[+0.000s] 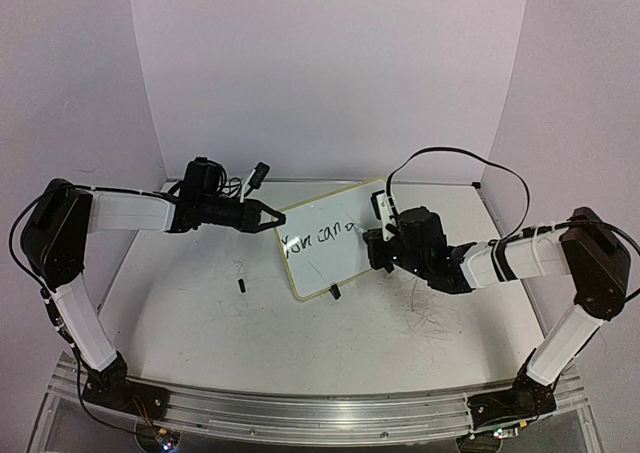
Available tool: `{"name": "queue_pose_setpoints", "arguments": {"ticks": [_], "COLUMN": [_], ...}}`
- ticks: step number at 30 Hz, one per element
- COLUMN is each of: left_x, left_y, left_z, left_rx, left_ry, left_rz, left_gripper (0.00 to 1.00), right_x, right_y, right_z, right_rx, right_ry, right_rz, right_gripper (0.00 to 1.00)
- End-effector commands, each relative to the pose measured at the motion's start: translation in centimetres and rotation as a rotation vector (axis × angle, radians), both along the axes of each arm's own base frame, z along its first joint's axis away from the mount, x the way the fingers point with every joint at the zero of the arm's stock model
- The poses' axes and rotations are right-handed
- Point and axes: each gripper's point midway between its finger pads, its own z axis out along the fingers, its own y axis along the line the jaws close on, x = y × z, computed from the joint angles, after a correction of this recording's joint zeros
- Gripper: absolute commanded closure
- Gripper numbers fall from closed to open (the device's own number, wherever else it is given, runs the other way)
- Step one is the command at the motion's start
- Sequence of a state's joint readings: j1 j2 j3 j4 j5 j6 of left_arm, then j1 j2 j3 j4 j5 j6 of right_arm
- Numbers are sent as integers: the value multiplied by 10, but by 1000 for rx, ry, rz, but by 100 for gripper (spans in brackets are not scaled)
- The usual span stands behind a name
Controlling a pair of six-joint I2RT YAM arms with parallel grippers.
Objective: Write a sentence on the whiteboard
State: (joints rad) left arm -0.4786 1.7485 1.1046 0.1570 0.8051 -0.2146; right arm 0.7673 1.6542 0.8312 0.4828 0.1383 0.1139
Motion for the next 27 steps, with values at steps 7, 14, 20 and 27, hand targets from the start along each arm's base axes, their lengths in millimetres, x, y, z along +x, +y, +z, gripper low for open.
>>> {"name": "queue_pose_setpoints", "arguments": {"ticks": [7, 14, 20, 27], "left_x": [-5, -5, -5, -4], "left_y": [2, 3, 3, 3], "left_z": [6, 8, 8, 9], "left_rx": [-3, -4, -4, -3], "left_ry": [-14, -17, -17, -23], "left_rz": [-19, -18, -18, -14], "left_gripper": [100, 100, 100, 100], "right_x": [21, 24, 25, 16], "right_y": [8, 11, 12, 4], "right_z": [29, 35, 35, 11], "right_rx": [48, 53, 48, 29], "right_ry": [-74, -85, -86, -33], "right_rz": [-30, -29, -28, -33], "right_gripper": [100, 100, 100, 100]}}
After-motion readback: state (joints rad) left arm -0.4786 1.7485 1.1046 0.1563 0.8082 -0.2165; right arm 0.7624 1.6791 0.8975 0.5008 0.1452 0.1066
